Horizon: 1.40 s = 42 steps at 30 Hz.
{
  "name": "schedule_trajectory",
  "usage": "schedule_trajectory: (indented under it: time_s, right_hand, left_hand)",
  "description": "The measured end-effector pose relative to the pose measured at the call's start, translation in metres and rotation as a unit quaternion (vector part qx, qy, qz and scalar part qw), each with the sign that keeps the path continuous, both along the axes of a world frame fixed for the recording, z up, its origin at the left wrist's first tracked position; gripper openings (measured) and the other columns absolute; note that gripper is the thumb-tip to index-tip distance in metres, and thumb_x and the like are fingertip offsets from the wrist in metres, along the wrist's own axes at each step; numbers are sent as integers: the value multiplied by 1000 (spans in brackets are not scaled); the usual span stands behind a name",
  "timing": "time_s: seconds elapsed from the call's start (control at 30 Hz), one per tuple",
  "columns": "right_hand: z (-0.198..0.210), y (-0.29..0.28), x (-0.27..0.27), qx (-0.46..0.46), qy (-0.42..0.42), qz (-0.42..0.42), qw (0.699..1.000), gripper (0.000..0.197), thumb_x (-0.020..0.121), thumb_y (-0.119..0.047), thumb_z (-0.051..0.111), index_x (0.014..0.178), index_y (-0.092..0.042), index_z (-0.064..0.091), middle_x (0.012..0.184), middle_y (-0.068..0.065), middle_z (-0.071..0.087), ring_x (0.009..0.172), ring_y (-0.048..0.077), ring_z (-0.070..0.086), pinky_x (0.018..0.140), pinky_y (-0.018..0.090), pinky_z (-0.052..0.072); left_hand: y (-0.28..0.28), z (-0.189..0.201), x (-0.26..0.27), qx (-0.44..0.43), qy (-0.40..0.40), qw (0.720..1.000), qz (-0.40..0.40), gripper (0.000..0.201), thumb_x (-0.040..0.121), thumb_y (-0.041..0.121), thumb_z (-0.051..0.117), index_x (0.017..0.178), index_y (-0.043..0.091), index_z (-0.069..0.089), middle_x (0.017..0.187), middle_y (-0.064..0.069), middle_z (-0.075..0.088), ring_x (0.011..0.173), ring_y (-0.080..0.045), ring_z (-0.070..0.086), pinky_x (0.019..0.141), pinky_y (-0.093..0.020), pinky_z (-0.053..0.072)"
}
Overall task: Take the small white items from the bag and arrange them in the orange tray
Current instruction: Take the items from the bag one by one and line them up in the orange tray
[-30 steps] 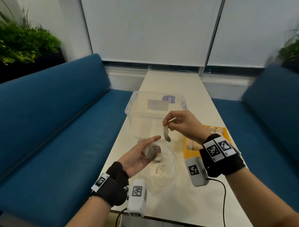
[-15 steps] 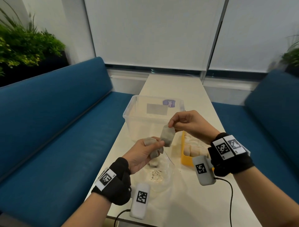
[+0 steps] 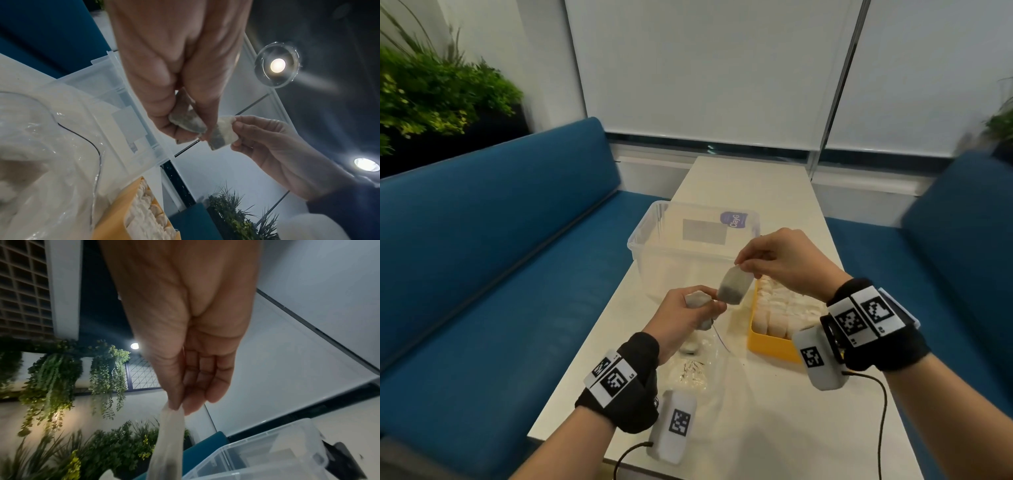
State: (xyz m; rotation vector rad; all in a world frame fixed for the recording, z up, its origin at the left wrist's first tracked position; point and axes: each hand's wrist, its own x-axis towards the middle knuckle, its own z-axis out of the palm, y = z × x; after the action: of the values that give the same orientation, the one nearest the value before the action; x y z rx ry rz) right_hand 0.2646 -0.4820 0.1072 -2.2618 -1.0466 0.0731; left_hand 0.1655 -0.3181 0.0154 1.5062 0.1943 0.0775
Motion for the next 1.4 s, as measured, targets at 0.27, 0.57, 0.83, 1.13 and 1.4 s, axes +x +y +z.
schedule_trajectory:
  time_s: [0.27, 0.57, 0.83, 1.13, 1.4]
  right_hand:
    - [-15, -47, 48, -72, -30, -55, 995, 11, 88, -17, 63, 95, -16, 71, 89, -2, 66, 73, 9, 57, 71, 22, 48]
    - [-95, -64, 92, -258, 24, -77, 963, 13, 87, -10, 60, 91, -14, 71, 94, 4, 66, 78, 17, 58, 78, 32, 51]
    - [-143, -56, 111, -371, 82, -75, 922, 19, 88, 0, 56, 101, -2, 70, 102, 16, 67, 85, 25, 58, 63, 24, 44]
    - [-147, -53, 127, -345, 45, -109, 931, 16, 88, -10, 57, 97, -15, 70, 116, 6, 61, 105, 27, 58, 93, 41, 49]
    - [-93, -25, 44, -43, 151, -15, 987, 22, 93, -29, 56, 109, -17, 65, 89, 0, 71, 70, 9, 65, 65, 19, 49]
  left_hand:
    - [-14, -16, 10, -8, 29, 999, 19, 14, 87, 12, 69, 100, 10, 72, 71, 0, 57, 63, -7, 50, 61, -14, 46]
    - [-19, -25, 24, -7, 53, 998, 15, 17, 84, 18, 74, 100, 12, 72, 73, -5, 50, 61, -10, 44, 62, -18, 40]
    - [-12, -33, 24, -12, 77, 997, 26, 10, 76, 26, 78, 85, 20, 76, 82, -7, 55, 67, -15, 43, 66, -28, 38]
    - [-13, -30, 22, -24, 90, 995, 35, 5, 85, 13, 71, 79, 13, 71, 94, -11, 58, 51, -7, 44, 64, -28, 39]
    - [-19, -26, 34, -118, 85, 989, 41, 23, 87, 20, 67, 104, 4, 68, 94, -5, 63, 76, -12, 54, 76, -20, 51]
